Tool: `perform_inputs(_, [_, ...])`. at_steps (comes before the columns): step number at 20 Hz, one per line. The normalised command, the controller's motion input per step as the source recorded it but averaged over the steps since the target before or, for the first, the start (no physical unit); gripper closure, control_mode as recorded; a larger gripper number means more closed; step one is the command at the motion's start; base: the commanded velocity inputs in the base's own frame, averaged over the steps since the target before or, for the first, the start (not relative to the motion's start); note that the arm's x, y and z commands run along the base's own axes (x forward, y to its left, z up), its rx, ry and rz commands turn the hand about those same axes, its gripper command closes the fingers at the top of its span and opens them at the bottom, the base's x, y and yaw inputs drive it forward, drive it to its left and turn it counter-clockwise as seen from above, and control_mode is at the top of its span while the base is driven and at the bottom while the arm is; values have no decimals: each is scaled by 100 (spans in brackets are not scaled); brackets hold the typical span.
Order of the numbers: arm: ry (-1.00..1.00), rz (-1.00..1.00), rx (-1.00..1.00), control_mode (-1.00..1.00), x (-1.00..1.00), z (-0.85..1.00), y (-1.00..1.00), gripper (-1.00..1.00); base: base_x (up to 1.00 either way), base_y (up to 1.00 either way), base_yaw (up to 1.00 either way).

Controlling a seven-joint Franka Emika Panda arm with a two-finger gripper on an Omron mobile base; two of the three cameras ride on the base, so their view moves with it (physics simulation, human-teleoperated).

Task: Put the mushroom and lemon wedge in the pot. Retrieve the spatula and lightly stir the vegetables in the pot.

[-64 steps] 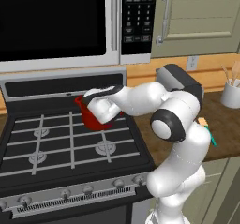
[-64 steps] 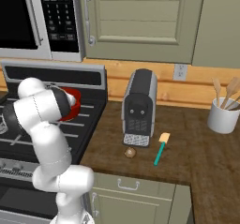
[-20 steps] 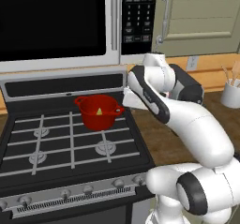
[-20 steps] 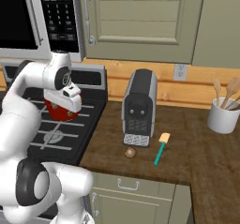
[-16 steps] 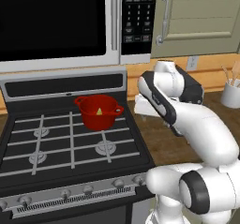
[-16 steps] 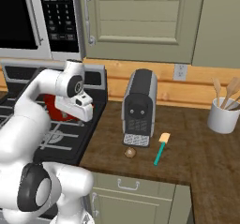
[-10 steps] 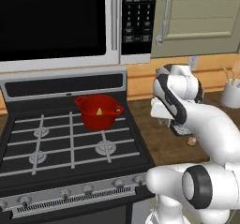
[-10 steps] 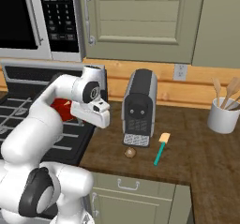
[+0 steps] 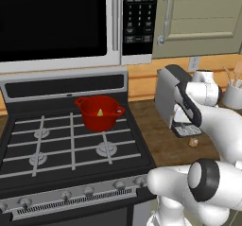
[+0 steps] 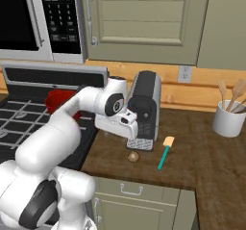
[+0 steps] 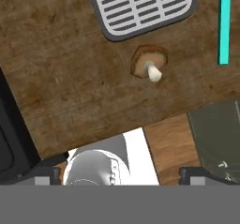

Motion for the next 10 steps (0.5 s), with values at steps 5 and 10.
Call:
perform_inputs(5, [-8,14,-1,-100,2,-50,-46,-100,0,0,0])
perform_inputs(10, [-1,16,0,-100,22,-45,-22,-100,0,0,0])
